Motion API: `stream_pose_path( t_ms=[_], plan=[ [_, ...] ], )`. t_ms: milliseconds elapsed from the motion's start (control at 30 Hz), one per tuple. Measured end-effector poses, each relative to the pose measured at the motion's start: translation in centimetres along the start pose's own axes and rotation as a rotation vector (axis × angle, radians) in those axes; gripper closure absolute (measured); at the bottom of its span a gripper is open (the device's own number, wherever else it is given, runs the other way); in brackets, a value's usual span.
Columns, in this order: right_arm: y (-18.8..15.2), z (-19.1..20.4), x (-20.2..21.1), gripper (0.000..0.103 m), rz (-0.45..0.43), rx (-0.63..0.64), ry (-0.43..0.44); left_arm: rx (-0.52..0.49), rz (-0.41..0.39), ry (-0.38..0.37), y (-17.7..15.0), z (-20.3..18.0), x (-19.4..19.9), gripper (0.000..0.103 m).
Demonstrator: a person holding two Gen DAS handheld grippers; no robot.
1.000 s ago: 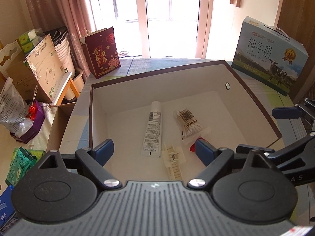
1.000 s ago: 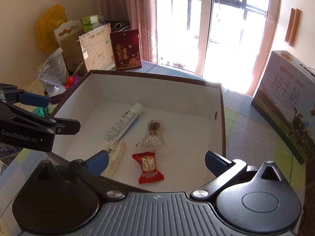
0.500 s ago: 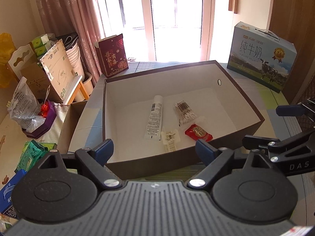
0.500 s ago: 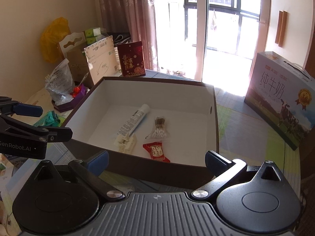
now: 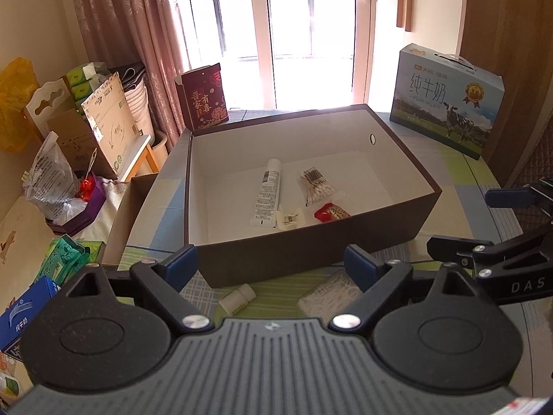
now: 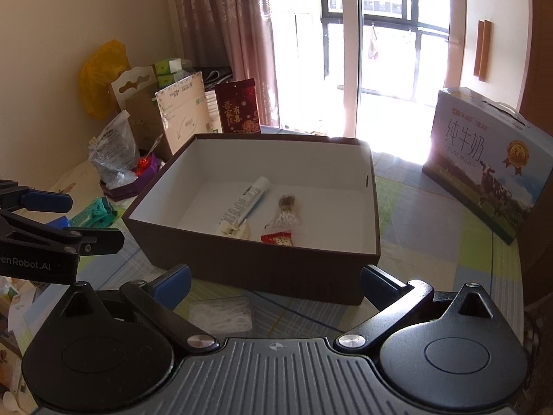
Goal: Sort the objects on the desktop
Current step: 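Withdraw both tools from the box back over the table, then grasp the black USB cable with the right tool while the left tool grasps the white pill bottle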
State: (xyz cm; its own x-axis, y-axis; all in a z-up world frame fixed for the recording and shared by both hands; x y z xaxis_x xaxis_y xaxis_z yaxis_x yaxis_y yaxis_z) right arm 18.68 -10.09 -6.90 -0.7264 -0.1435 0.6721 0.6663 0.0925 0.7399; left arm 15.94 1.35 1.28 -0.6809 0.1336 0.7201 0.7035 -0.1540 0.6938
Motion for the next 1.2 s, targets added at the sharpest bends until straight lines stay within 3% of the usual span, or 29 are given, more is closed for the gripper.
stream_pose_path(
  t_ms=[367,833,1200],
  plan=[
    [-2.7,0.6,1.3,0.002,0.013,-0.001,-0.012,0.067,0.034,-0.001,-3.4,0.2,0.4,0.013],
    [-7.2,0.9,1.2,0.002,0.083,-0.021,-0.023,0.114,0.093,-0.02,-7.5,0.5,0.1,0.013],
    [-11.8,-0.2,1.2,0.002,0.171,-0.11,-0.052,0.133,0.147,-0.021,-11.7,1.5,-0.5,0.013]
  ],
)
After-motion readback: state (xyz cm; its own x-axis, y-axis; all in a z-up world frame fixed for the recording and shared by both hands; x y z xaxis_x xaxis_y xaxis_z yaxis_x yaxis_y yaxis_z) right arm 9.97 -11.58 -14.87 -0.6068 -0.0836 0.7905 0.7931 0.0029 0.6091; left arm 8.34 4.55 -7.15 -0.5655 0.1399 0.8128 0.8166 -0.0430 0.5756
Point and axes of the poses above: each gripper's, at about its wrist camera, not at the fingertips, and x roughly against the way its jaws point, z to its left, y to its top, the point moved 7 cm from there along -x, roughly the way its jaws point, and after that the axes turned 6 degrees about -y, right-handed, at the moved point
